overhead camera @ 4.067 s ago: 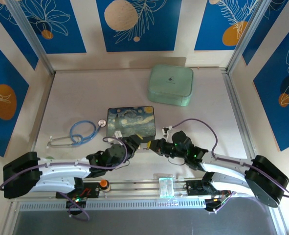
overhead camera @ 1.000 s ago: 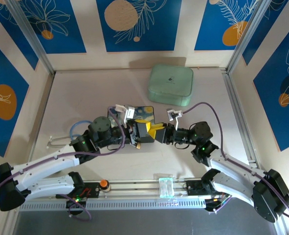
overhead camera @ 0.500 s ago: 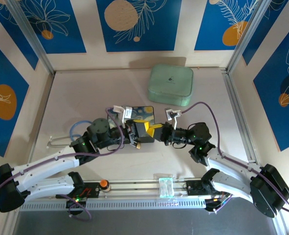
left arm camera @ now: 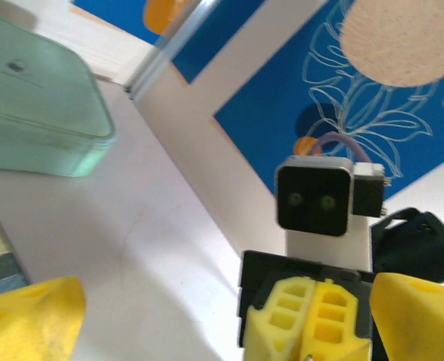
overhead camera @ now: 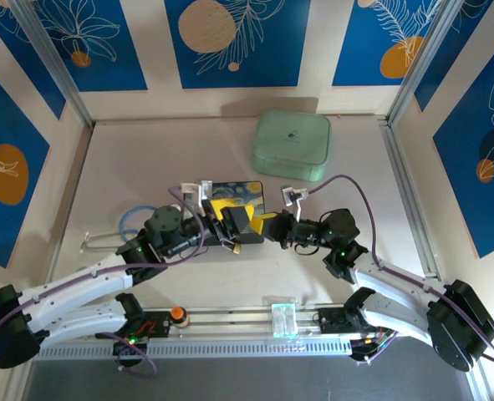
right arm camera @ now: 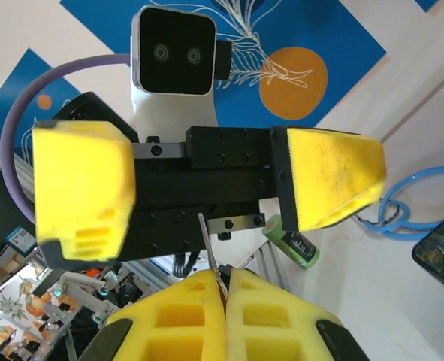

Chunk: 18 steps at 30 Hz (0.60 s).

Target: Unlock the padlock with the key

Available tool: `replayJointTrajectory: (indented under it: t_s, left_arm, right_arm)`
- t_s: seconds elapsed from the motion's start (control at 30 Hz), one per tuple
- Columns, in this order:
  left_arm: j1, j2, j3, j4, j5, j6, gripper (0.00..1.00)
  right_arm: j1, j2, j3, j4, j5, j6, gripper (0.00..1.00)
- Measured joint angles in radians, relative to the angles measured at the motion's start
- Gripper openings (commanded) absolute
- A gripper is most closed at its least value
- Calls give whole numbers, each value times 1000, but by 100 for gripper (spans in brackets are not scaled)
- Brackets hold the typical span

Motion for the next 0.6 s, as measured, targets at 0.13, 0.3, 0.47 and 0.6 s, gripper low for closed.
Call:
replayJointTrajectory:
  t_s: [0.13,0.3,0.47,0.6]
  left_arm:
    - [0,-53,2,-163,-132,-66,99]
    - [-18,-62,-29,-312,-239,-204,93]
    - [-119,-12,-90,-406,-352,-343,86]
    - [-229,60,-126,-423,-455,-455,83]
  right_arm:
    - [-1,-10,0,-130,21,-24,1]
    - [-12,-39,4,-352,71,-68,0]
    - [-19,-42,6,-536,117,-102,1]
    - [-18,-56,3,-604,135,-106,1]
